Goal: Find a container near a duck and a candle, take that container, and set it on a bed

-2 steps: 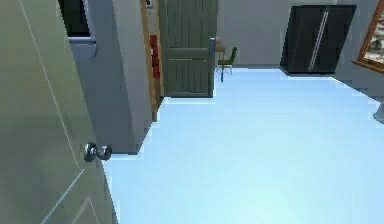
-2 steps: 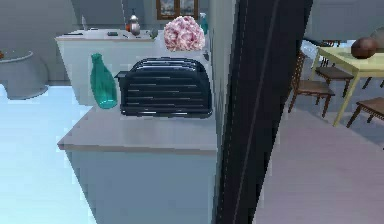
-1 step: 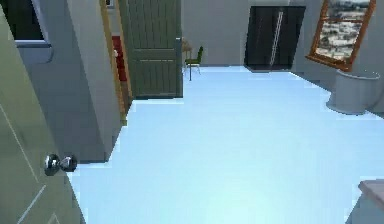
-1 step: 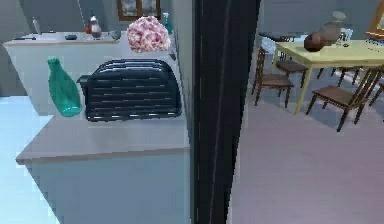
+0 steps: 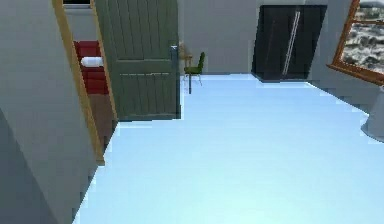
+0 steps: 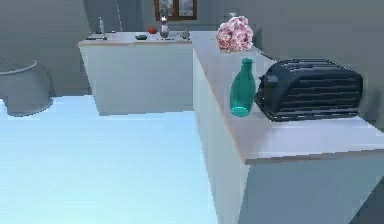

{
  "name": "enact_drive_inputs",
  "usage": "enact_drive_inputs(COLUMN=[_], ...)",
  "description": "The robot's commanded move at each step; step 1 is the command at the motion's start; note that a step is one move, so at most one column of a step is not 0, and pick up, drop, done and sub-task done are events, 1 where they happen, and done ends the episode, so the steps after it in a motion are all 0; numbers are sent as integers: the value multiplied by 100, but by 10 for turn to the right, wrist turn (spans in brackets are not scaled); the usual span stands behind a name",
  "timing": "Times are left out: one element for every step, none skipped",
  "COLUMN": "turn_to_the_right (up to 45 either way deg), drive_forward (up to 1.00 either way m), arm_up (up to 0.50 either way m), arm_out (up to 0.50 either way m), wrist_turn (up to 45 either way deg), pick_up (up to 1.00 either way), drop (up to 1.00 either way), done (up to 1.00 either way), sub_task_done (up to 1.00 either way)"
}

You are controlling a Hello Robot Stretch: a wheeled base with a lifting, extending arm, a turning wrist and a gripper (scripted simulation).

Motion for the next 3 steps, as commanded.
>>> enact_drive_inputs(turn_to_the_right=[-180,0,0], drive_forward=[0,100,90], arm_up=[0,0,0], arm_out=[0,0,0], wrist_turn=[0,0,0], pick_up=[0,0,0], drop=[0,0,0], done=[0,0,0], sub_task_done=[0,0,0])
